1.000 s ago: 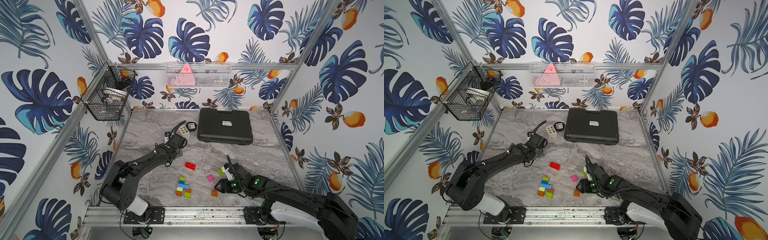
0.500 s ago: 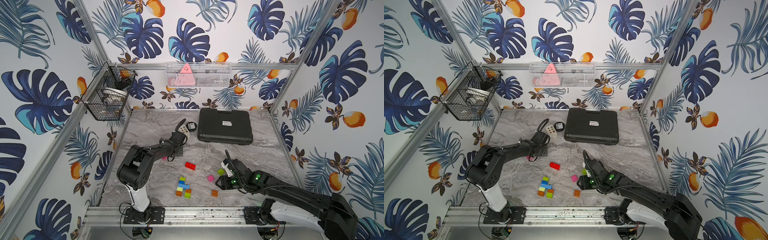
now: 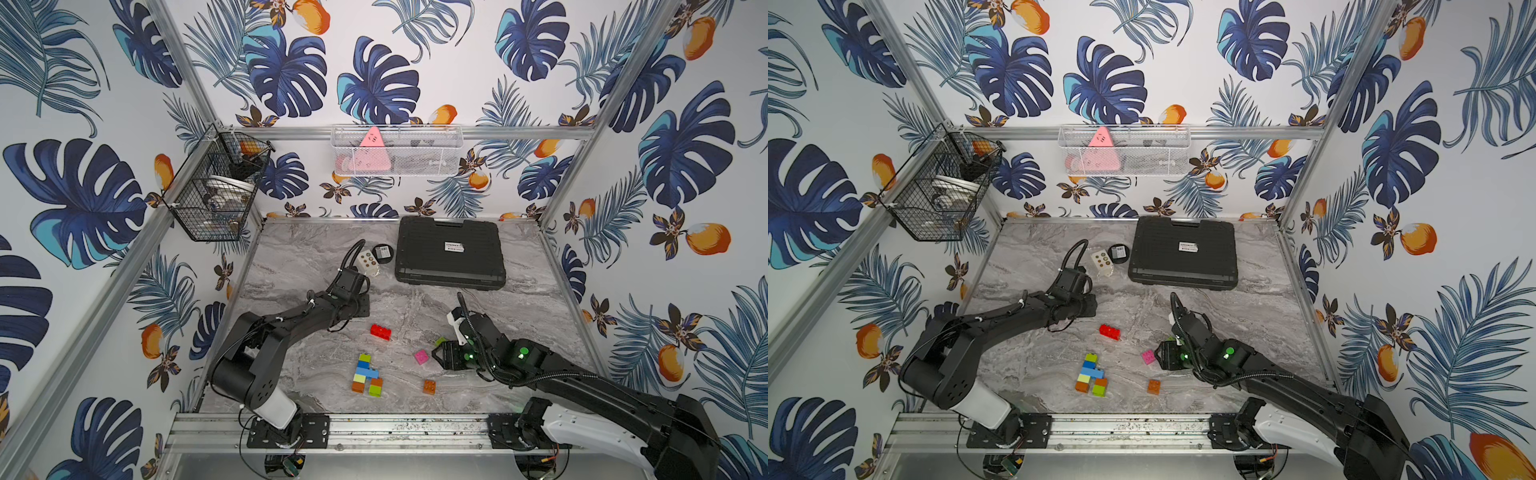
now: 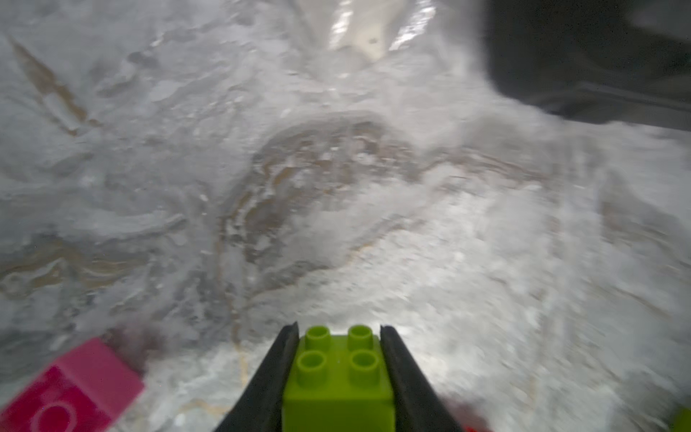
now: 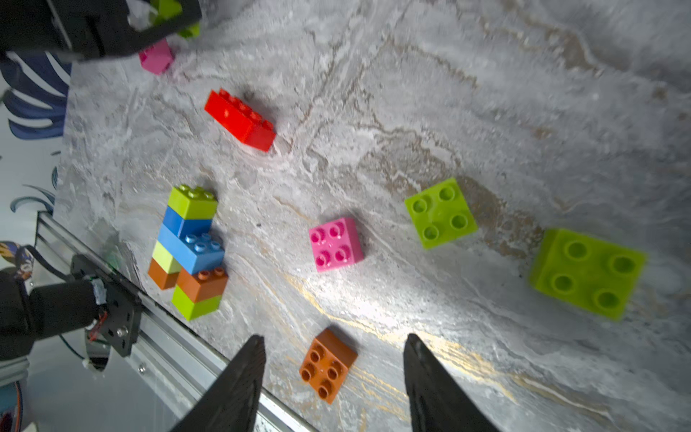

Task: Assemble the letter h with lego
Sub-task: Pick up the lego brick from the center of the board.

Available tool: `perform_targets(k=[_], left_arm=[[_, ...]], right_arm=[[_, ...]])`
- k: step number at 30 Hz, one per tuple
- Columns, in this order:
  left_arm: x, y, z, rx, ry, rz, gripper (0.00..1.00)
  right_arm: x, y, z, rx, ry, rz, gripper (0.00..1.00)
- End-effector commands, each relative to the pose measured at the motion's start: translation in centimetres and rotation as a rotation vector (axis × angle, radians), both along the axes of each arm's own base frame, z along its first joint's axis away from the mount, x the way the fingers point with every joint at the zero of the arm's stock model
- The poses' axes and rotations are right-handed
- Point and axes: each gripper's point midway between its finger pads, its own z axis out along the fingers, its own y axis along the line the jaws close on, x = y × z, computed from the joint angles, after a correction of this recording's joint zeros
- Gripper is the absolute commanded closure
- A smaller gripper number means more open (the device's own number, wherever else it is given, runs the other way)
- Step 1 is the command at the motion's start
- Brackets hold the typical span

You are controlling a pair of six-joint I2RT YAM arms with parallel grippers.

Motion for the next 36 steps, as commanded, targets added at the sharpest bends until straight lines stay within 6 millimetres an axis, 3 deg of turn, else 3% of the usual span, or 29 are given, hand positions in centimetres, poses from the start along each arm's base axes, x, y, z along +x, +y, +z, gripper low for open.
perform_targets(k=[1, 3, 5, 9, 13, 18, 23, 30, 36], left_arm=[[-0.7, -5.9, 5.7, -0.225, -0.215, -0.227, 0.62], [-2.9, -8.5, 9.1, -0.307, -0.349, -0.355, 0.6], [-5.3, -10.2, 11.2, -0.34, -0.44, -0.448, 0.59], [-9.6, -11.5, 12.7, -0.426, -0.55, -0.564, 0.64], [-12.3, -13.1, 13.3, -0.46, -0.583, -0.683, 0.68], [-13.9, -15.3, 13.0, -0.462, -0.549, -0.801, 0.68], [-15.0, -16.9, 12.3, -0.437, -0.516, -0.874, 0.68], [-15.3, -17.3, 12.1, -0.416, -0.519, -0.884, 0.68], [-15.1, -17.1, 12.2, -0.412, -0.537, -0.866, 0.68]], right_arm=[[1.8, -0.8, 1.9, -0.054, -0.045, -0.08, 0.29], [2.8, -1.3, 3.2, -0.049, -0.009, -0.147, 0.27], [3.2, -1.2, 4.7, 0.024, 0.102, -0.179, 0.27], [3.6, -1.2, 7.8, 0.155, 0.278, -0.191, 0.27], [2.6, 1.1, 9.2, 0.261, 0.396, -0.092, 0.28], [2.0, 3.1, 8.7, 0.322, 0.544, -0.063, 0.3], [2.3, 3.9, 8.8, 0.34, 0.571, -0.074, 0.32], [0.5, 6.3, 7.7, 0.34, 0.643, 0.0, 0.38], [-0.8, 7.1, 8.0, 0.328, 0.637, 0.051, 0.51]])
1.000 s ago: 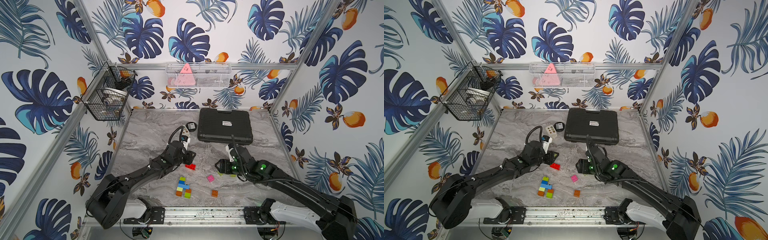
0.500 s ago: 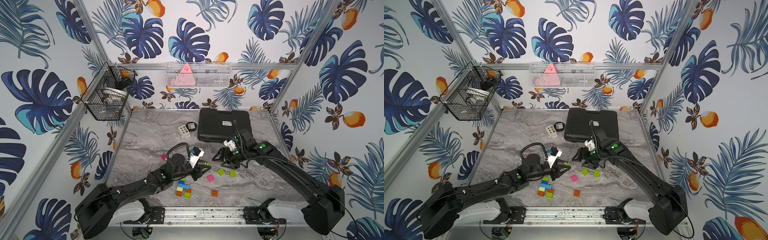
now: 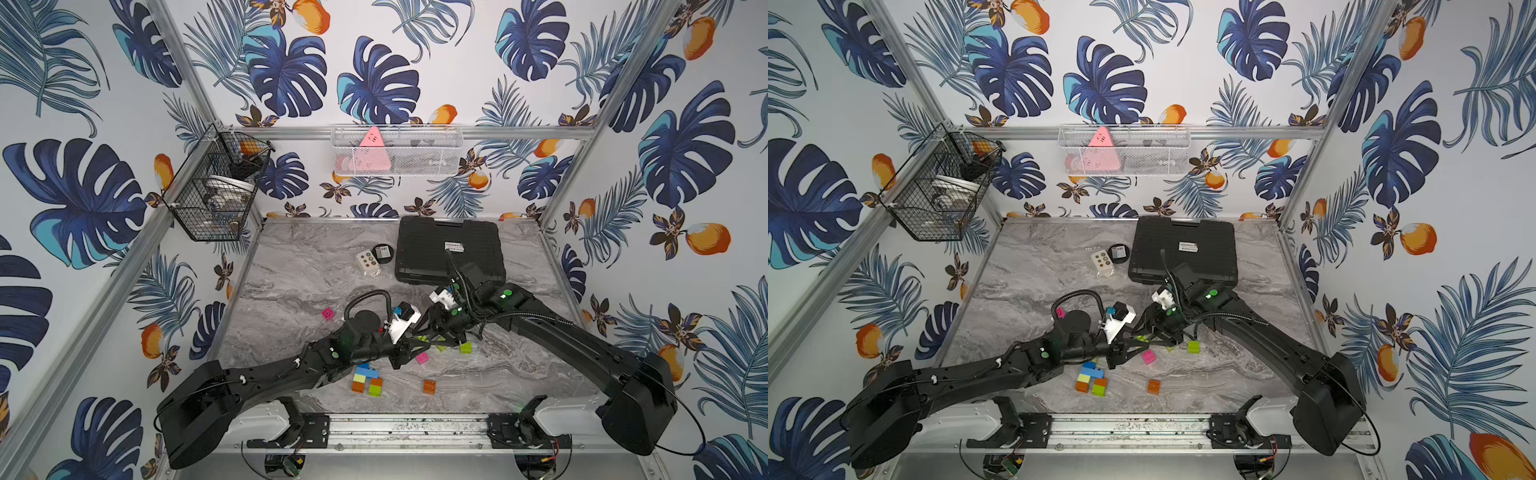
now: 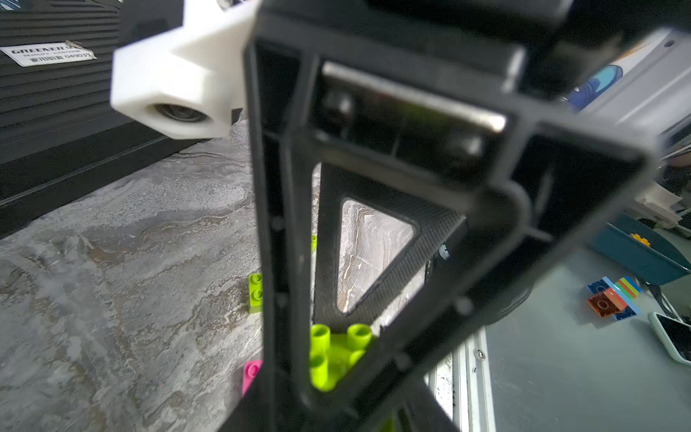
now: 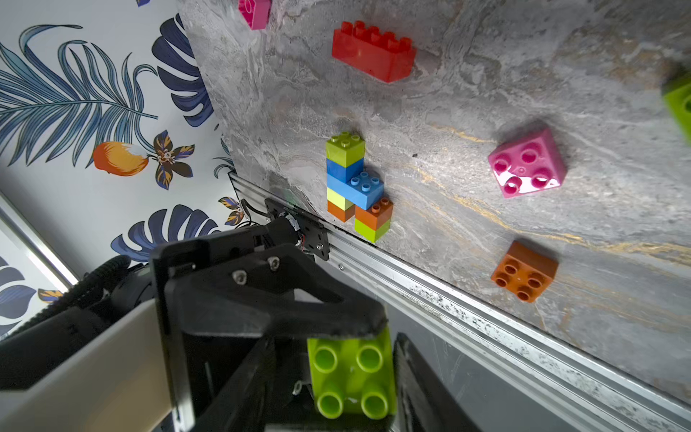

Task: Assemble the letter h with lego
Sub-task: Pick up the lego brick from the center of the board, then place the lego brick at the center of the board.

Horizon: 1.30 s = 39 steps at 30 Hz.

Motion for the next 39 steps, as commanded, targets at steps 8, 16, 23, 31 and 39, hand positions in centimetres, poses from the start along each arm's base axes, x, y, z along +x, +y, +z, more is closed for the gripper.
perform_targets(k=[8, 16, 23, 31, 39], left_arm=[[0.4, -0.2, 1.1, -0.031, -0.054, 0.008, 0.65], [1.1, 0.6, 0.9, -0.014, -0.066, 0.069, 0.58], [2.5, 2.1, 0.8, 0.008, -0.086, 0.187, 0.17], [9.0, 10.0, 0.0, 0.162, -0.052, 0.781, 0.01], [13.5, 22.1, -6.0, 0.414, 0.348, 1.281, 0.01]], right_arm=[[-2.1, 0.9, 0.7, 0.087, 0.007, 0.076, 0.56], [-0.7, -0.2, 0.6, 0.044, -0.096, 0.044, 0.63], [3.2, -6.2, -3.3, -0.188, -0.165, -0.135, 0.63], [6.1, -17.3, -9.1, -0.735, -0.326, -0.344, 0.62], [10.3, -21.2, -12.4, -0.857, -0.357, -0.509, 0.62]])
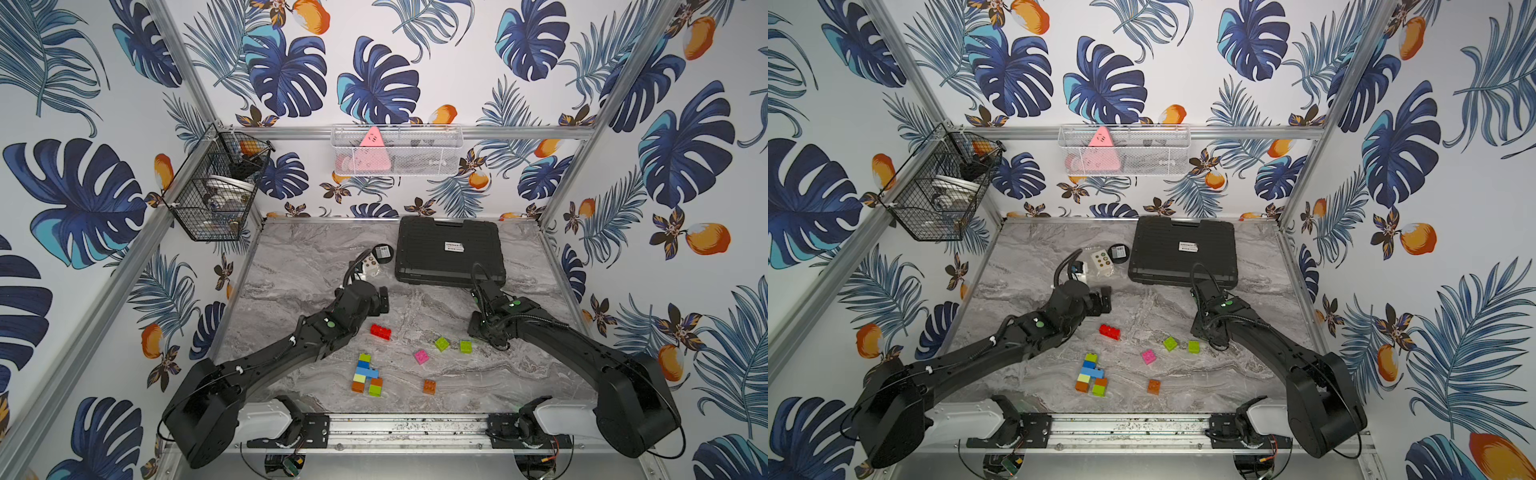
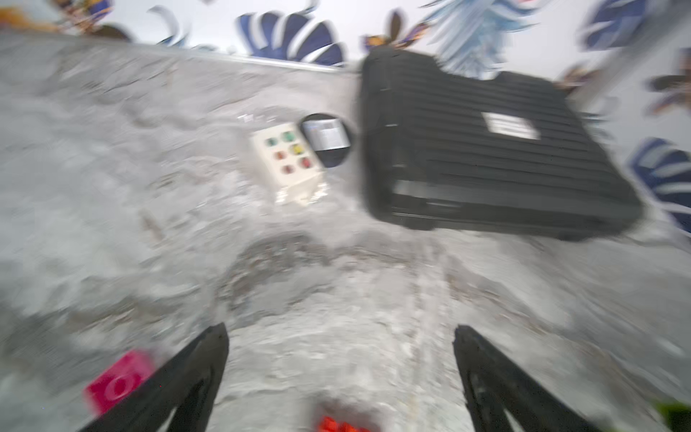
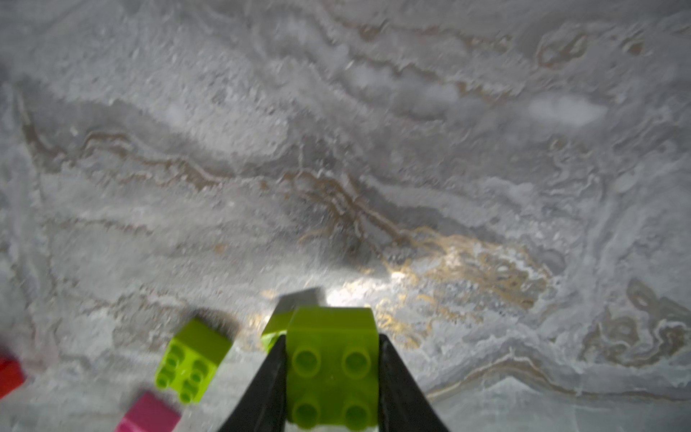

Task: Assemble the letter h with lego
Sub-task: Place the lego brick at the center of the board.

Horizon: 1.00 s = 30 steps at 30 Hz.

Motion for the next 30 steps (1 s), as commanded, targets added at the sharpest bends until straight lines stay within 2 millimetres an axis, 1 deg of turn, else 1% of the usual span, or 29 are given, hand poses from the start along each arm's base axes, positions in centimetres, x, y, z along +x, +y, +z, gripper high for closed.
perform_targets(k=[1, 4, 7, 9, 12, 14, 16, 18, 20, 22, 23, 25, 27, 29, 30], left_arm=[[-1.5, 5.1, -4.7, 0.048, 0.225, 0.199, 0.01], [-1.6, 6.7, -7.0, 0.058, 0.313, 0.256, 0.01], [-1.8, 7.9, -8.7, 0.085, 0.379, 0.301, 0.01], [-1.6, 8.2, -9.9, 0.077, 0.416, 0.306, 0.05], [-1.2, 9.3, -11.0, 0.061, 0.442, 0.338, 0.08], [-1.2, 9.9, -11.6, 0.054, 0.466, 0.36, 0.1], [-1.3, 10.0, -12.3, 0.039, 0.482, 0.366, 0.1], [-1.4, 10.1, -12.7, 0.022, 0.489, 0.373, 0.1], [-1.4, 10.5, -12.8, 0.013, 0.49, 0.385, 0.15], [-1.1, 10.6, -13.1, -0.005, 0.483, 0.378, 0.23], [-0.8, 10.4, -13.4, -0.015, 0.483, 0.365, 0.28], [-0.7, 10.6, -14.1, -0.028, 0.505, 0.368, 0.42], [-0.5, 10.5, -14.5, -0.024, 0.521, 0.355, 0.51], [-0.3, 9.8, -14.7, -0.045, 0.527, 0.323, 0.57], [-0.2, 9.2, -14.8, -0.072, 0.527, 0.294, 0.58]], right_arm=[[3.0, -1.9, -0.3, -0.077, -0.103, -0.067, 0.62], [3.2, -2.1, -1.9, -0.053, -0.077, -0.072, 0.62], [2.6, -2.2, -3.4, -0.04, -0.039, -0.075, 0.6], [2.0, -2.6, -4.2, -0.043, -0.013, -0.078, 0.59], [1.5, -3.1, -4.5, -0.035, -0.003, -0.079, 0.58], [1.5, -3.2, -4.2, -0.02, -0.005, -0.08, 0.53], [1.5, -3.1, -3.5, -0.013, -0.013, -0.072, 0.43], [1.5, -3.1, -2.8, -0.009, -0.017, -0.067, 0.37], [1.6, -2.8, -1.8, 0.004, -0.027, -0.055, 0.33], [1.6, -2.5, -0.6, 0.021, -0.037, -0.037, 0.31], [1.6, -2.4, 0.0, 0.026, -0.042, -0.029, 0.31], [1.6, -2.2, 1.5, 0.035, -0.058, -0.01, 0.29], [1.5, -1.8, 2.9, 0.058, -0.077, 0.018, 0.29], [1.3, -1.4, 4.3, 0.083, -0.096, 0.044, 0.29], [1.2, -1.2, 4.9, 0.096, -0.106, 0.057, 0.28]])
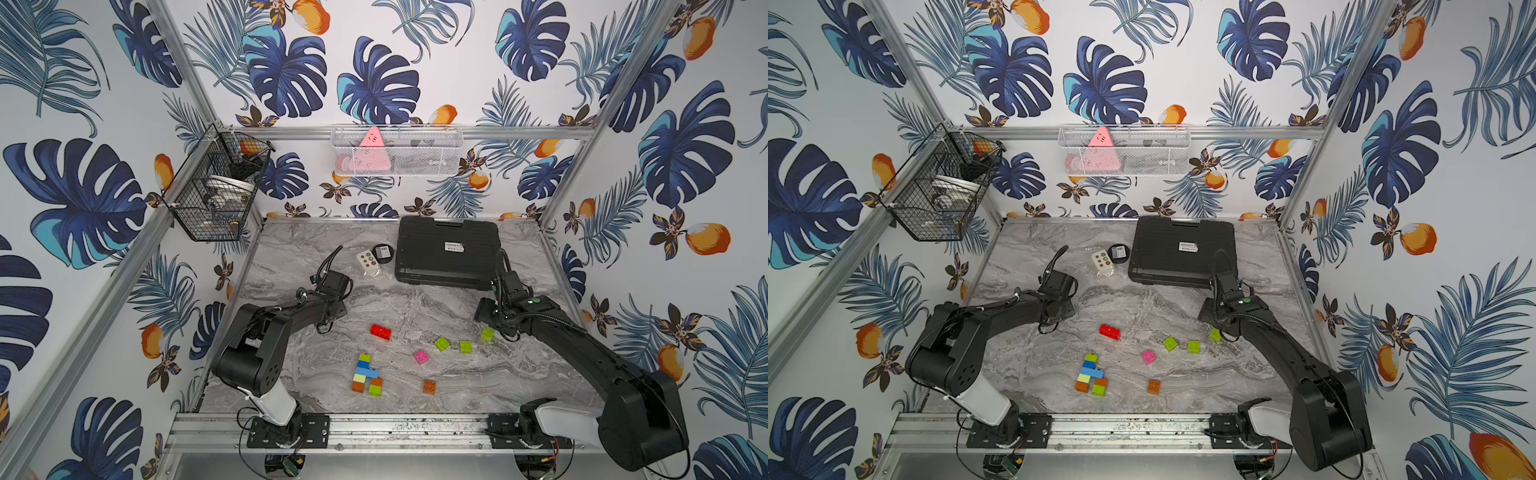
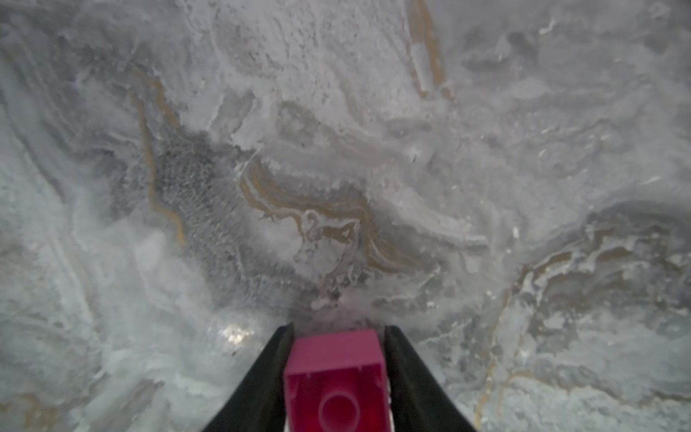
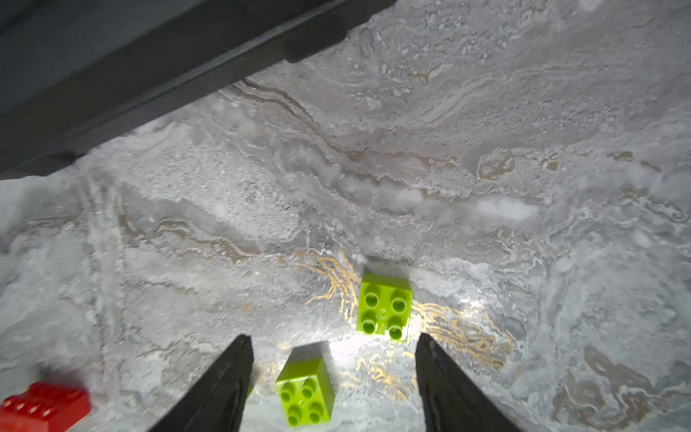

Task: Assemble the letter h with lego
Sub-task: Place the lego brick at the center of the board, then pick up the lego brick from the center of the board.

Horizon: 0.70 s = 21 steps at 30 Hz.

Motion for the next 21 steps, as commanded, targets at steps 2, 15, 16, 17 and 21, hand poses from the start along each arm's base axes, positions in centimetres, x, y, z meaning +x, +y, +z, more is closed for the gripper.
perform_targets(k=[2, 15, 16, 17, 21], left_arm=[[-0.2, -3.1, -0.5, -0.151, 0.008, -0.109, 0.58], [-4.0, -20.1, 12.9, -0.803, -0.304, -0.647, 0.62], [-4.6, -21.3, 14.0, -0.871, -0.311, -0.682, 0.62], [-5.5, -22.6, 15.3, -0.952, -0.31, -0.725, 0.62], [-8.7, -26.9, 18.6, -1.162, -0.252, -0.901, 0.65]], right_arm=[[-1.7, 1.1, 1.5, 0.05, 0.025, 0.084, 0.28], [-4.1, 11.7, 8.1, 0.654, -0.25, 0.541, 0.32], [-4.1, 11.9, 8.8, 0.667, -0.318, 0.574, 0.32], [-4.3, 12.1, 9.3, 0.671, -0.396, 0.609, 0.32], [-6.5, 12.6, 12.0, 0.593, -0.854, 0.855, 0.3]])
